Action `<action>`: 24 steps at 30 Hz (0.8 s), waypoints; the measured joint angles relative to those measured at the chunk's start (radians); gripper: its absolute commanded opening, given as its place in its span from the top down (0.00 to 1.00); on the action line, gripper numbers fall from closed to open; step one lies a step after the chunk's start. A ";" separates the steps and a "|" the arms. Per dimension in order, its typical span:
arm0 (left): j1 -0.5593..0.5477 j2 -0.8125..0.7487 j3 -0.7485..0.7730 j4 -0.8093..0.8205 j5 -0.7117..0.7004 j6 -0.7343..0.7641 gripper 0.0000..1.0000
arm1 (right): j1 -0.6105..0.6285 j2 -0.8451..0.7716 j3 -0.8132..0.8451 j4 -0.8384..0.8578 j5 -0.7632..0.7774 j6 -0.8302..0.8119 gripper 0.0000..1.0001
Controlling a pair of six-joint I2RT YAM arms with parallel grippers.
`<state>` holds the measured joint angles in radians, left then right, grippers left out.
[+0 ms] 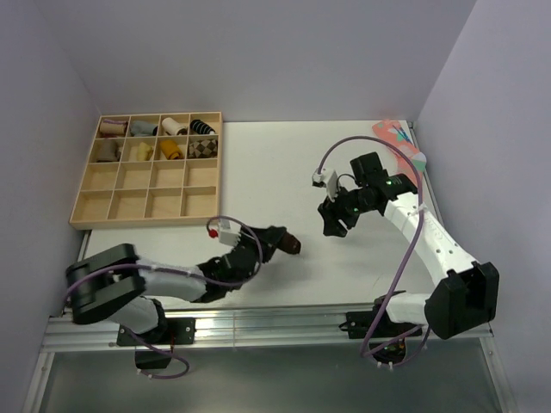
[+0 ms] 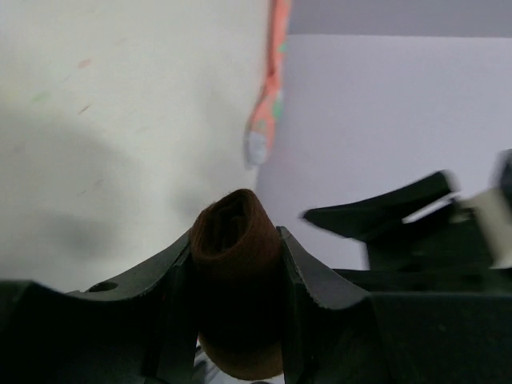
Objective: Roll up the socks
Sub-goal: Pick up the sock at the center of the board, then place the sock in the storage box.
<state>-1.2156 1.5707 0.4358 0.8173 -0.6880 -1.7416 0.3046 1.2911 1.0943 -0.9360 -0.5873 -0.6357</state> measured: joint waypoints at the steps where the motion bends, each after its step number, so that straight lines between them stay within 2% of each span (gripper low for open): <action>1: 0.026 -0.067 0.001 -0.024 0.014 0.037 1.00 | -0.008 -0.015 0.000 -0.001 0.010 0.002 0.36; 4: 0.155 -0.249 0.008 -0.076 0.101 0.153 1.00 | -0.021 -0.046 0.001 -0.002 0.043 0.003 0.36; 6: 0.298 -0.335 0.031 -0.134 0.183 0.230 1.00 | -0.026 -0.045 0.012 -0.013 0.053 0.003 0.36; 13: 0.765 -0.448 0.148 -0.369 0.533 0.447 1.00 | -0.050 -0.042 0.054 -0.029 0.063 -0.001 0.36; 17: 0.985 -0.421 0.188 -0.424 0.752 0.526 1.00 | -0.050 -0.042 0.056 -0.030 0.063 -0.007 0.36; 19: 1.052 -0.360 0.226 -0.428 0.815 0.548 1.00 | -0.050 -0.042 0.056 -0.030 0.059 -0.010 0.36; 24: 1.093 -0.138 0.341 -0.420 0.898 0.570 1.00 | -0.050 -0.042 0.056 -0.029 0.048 -0.016 0.37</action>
<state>-0.1230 1.4326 0.7765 0.3977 0.2104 -1.1713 0.2543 1.2488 1.1500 -0.9653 -0.5396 -0.6514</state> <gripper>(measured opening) 0.415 0.637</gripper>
